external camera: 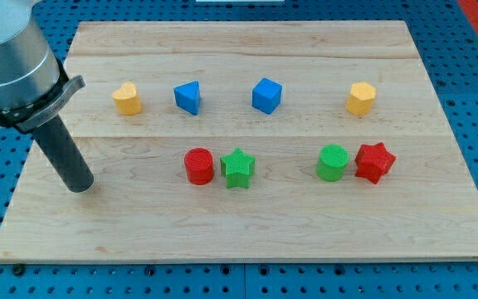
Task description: Push the red star into the green blocks
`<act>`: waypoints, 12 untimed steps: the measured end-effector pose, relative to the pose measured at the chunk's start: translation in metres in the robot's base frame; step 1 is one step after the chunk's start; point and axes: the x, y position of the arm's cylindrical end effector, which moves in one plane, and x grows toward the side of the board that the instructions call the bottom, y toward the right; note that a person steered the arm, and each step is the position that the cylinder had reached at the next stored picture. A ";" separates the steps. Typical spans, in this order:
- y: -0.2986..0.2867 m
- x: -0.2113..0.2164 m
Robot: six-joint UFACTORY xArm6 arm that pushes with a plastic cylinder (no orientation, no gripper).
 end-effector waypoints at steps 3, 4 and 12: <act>0.097 0.005; 0.203 0.002; 0.414 -0.039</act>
